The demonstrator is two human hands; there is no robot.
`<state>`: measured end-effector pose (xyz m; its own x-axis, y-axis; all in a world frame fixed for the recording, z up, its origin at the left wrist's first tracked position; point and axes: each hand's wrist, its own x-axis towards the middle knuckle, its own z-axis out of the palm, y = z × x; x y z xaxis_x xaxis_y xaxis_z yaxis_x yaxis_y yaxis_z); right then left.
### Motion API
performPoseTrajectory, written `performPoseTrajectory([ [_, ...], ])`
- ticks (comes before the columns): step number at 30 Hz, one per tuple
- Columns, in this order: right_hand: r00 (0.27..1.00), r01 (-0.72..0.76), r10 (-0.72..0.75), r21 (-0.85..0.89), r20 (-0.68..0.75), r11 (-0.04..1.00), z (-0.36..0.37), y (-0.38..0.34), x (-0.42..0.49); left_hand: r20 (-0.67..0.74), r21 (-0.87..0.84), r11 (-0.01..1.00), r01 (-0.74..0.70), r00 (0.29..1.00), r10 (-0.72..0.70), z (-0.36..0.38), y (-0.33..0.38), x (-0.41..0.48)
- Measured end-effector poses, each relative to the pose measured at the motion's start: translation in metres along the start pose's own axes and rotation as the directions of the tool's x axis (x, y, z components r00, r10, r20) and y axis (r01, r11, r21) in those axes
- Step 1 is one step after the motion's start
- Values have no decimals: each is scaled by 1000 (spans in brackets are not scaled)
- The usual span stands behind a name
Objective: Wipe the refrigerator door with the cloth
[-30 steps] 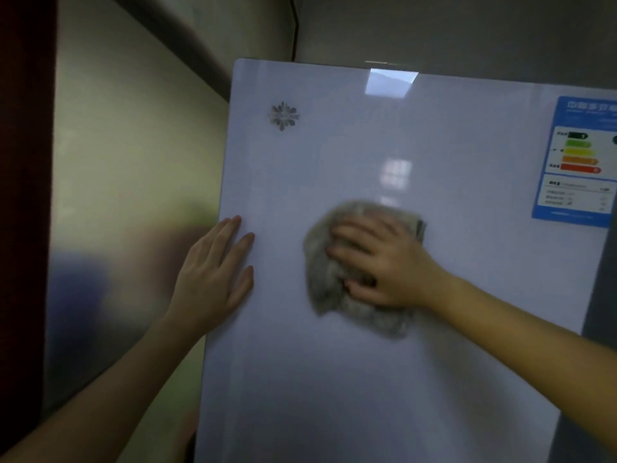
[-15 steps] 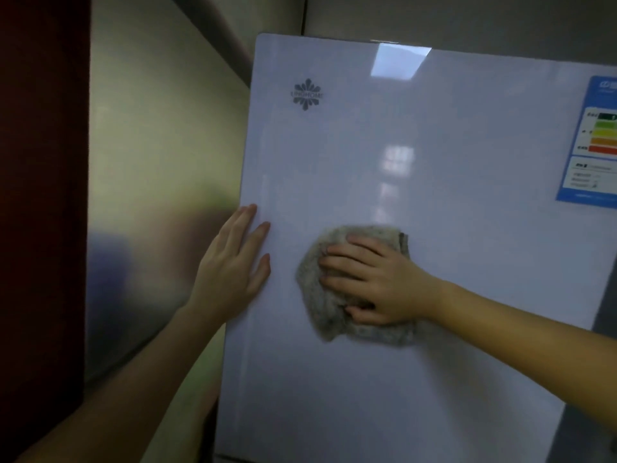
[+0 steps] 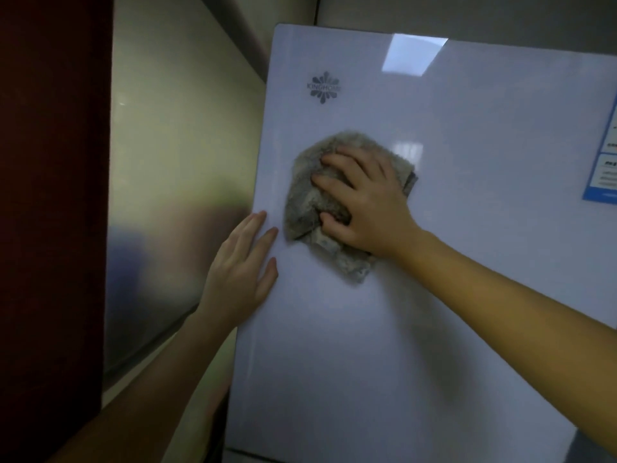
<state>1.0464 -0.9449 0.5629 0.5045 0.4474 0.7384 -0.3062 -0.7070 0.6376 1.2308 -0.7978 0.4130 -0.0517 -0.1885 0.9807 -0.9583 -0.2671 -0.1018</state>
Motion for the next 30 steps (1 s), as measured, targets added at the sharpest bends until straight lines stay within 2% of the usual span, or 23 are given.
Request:
performPoseTrajectory([
  [3, 978, 176, -180, 47, 103, 983, 9, -21, -32, 11, 21, 1000, -13, 1000, 13, -1, -2, -6],
  [6, 914, 346, -360, 104, 189, 932, 10, -29, -73, 18, 30, 999, -9, 1000, 9, 0, -1, -7],
  [8, 881, 403, -421, 121, 214, 907, 3, -21, -95, 21, 38, 999, -1, 1000, 0, 1, 1, -6],
  [11, 912, 348, -360, 93, 197, 933, -16, 7, -112, 25, 62, 998, 10, 1000, -11, 3, 6, -4],
  [15, 984, 149, -146, -22, 105, 989, -52, 61, -123, -7, 105, 994, 16, 1000, -16, 3, 16, -2],
  [18, 998, 19, -14, -74, 68, 997, -73, 94, -143, -7, 84, 996, 17, 1000, -16, 7, 38, 4],
  [20, 997, -14, 20, -87, 74, 996, -81, 107, -164, 4, 53, 999, 2, 1000, -2, 12, 61, 10],
  [23, 994, 29, -21, -78, 107, 997, -89, 108, -204, 19, -4, 1000, 4, 1000, -4, 22, 96, 20],
  [27, 952, 215, -212, 10, 220, 977, -93, 101, -266, 20, -12, 999, -37, 999, 37, 30, 136, 35],
  [30, 919, 294, -289, 23, 270, 956, -101, 112, -291, 33, 9, 999, -49, 998, 49, 34, 157, 41],
])
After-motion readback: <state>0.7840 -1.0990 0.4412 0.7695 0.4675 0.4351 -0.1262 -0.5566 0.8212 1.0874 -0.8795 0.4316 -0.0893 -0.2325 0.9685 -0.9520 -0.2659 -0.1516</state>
